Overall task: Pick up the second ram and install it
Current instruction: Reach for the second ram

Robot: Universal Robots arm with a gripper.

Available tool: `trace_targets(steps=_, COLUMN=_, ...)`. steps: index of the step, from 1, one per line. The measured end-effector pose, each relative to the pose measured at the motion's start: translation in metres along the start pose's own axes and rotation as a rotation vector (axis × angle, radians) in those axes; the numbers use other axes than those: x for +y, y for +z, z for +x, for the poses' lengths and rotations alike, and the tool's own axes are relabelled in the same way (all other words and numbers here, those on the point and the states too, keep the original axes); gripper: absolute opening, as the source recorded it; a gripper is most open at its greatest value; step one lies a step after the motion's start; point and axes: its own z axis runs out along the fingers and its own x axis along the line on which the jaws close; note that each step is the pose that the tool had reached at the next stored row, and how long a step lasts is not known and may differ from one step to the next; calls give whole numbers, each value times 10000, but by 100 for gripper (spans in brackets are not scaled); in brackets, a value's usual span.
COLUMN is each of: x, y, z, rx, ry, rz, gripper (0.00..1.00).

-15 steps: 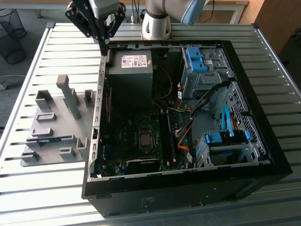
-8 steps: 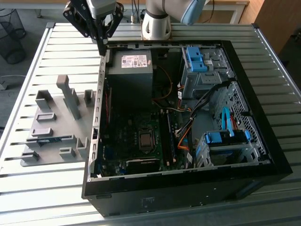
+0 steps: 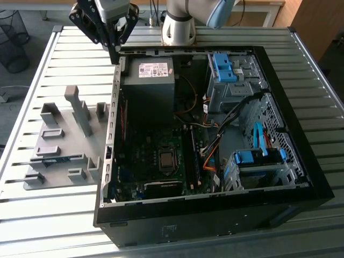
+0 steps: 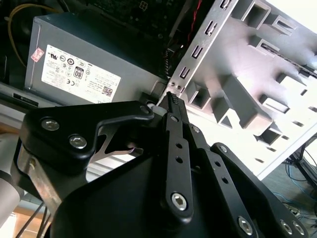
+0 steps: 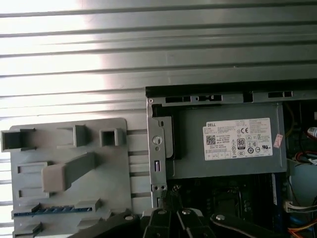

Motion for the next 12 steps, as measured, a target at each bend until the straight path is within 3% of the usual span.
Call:
trace_targets(steps=5, x=-97, y=-2, z=16, rx=-1, ry=1, rz=-1, gripper=10)
trace_targets(steps=12, x=-107, y=-3, z=28, rx=-1, ry=2, rz=0, gripper=10)
